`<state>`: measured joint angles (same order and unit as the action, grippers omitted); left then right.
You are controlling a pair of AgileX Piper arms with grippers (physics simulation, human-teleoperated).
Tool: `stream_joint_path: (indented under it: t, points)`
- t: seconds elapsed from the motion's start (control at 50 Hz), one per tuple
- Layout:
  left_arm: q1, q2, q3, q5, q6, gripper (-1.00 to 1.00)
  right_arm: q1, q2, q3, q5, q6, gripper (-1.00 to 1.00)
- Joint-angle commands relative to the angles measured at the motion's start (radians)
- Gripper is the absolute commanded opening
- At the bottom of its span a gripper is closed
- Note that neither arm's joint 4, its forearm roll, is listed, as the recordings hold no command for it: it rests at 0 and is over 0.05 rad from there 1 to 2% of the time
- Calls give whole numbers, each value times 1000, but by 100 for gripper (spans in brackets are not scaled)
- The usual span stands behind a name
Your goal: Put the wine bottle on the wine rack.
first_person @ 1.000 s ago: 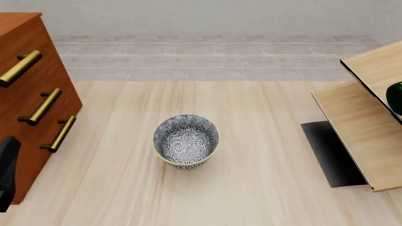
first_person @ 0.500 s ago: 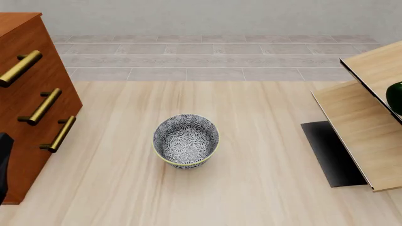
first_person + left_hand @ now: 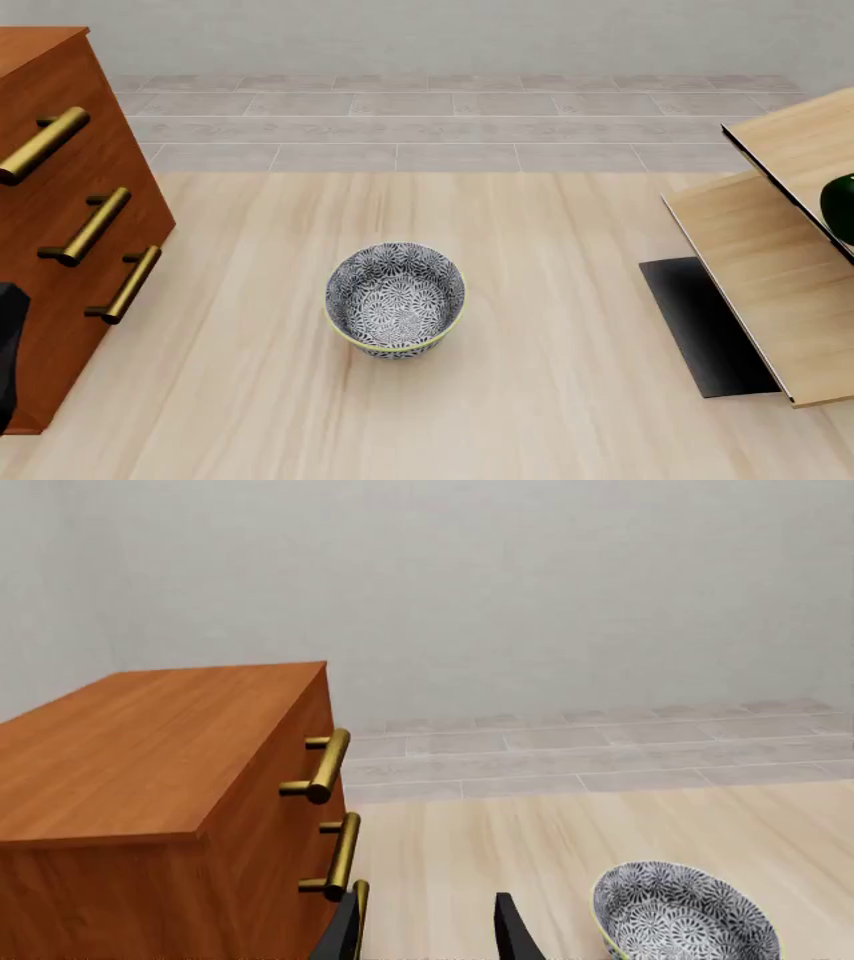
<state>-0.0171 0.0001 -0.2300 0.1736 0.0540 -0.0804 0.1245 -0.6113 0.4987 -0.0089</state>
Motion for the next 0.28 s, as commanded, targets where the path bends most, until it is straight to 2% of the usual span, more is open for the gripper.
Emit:
stream_joint_path:
  t: [0.02, 0.28]
  points:
    - [3, 0, 4, 2, 0, 100, 16, -47, 22, 24, -5, 100]
    - [2, 0, -4, 10, 3, 100, 24, -105, 53, 57, 13, 100]
